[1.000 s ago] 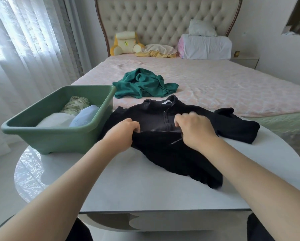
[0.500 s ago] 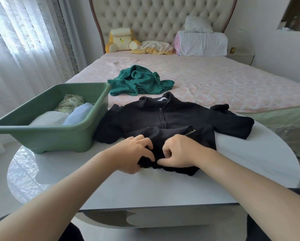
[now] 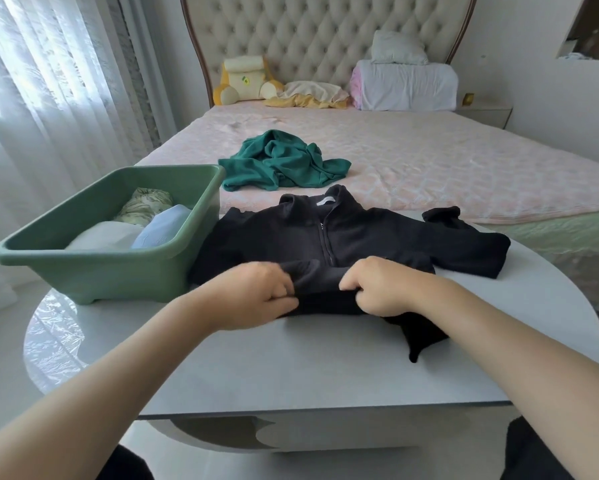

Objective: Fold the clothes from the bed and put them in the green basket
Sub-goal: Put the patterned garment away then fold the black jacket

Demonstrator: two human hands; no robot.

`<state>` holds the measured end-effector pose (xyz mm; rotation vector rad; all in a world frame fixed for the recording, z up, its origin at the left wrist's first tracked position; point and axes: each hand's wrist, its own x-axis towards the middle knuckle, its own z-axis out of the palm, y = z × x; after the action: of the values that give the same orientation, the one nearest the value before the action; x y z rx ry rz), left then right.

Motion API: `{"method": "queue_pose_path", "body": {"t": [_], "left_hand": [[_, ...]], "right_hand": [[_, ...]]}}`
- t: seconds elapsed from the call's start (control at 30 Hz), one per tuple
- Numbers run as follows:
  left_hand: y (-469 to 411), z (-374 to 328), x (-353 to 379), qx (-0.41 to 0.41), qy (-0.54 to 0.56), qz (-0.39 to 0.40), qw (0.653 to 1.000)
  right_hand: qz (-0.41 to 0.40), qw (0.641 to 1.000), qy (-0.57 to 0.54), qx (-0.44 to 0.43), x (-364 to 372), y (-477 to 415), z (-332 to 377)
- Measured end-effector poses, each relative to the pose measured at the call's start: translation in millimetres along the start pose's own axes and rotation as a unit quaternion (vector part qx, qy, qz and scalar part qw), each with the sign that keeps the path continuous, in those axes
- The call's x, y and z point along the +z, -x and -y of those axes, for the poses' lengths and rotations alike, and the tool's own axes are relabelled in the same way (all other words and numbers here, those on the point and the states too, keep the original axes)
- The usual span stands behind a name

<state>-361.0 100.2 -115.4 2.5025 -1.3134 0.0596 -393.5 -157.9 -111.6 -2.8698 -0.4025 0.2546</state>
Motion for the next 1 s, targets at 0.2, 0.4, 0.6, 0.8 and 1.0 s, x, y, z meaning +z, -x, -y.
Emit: {"method": "queue_pose_path", "body": {"t": [0.2,0.4,0.6,0.8,1.0], "left_hand": [[-3.9,-17.6,6.4,-0.208,0.071,0.119,0.968],[-41.4,-30.6,42.3,-0.039,-0.007,-0.043,0.998],[-67.4,-33.4,49.9,-0.084,-0.151,-0.023,0.985],[-53.9,-23.0,20.8,-0.174,0.027,-0.157,0.972],[-36.7,-19.2,-10.4,-0.202,0.014,-0.205,0.958]], "right_hand": [[0.079,0.994,-0.071,0.029,-4.8,14.1,7.7],[-0.009,0.987,0.150,0.057,-4.5,-6.3,-16.0],[-0.035,0.988,0.132,0.066,2.3,-14.6,-28.1],[-0.127,0.991,-0.003,0.043,-5.7,-10.9,-17.2],[-0.153,0.963,0.084,0.204,-12.0,-9.6,-13.5]]}}
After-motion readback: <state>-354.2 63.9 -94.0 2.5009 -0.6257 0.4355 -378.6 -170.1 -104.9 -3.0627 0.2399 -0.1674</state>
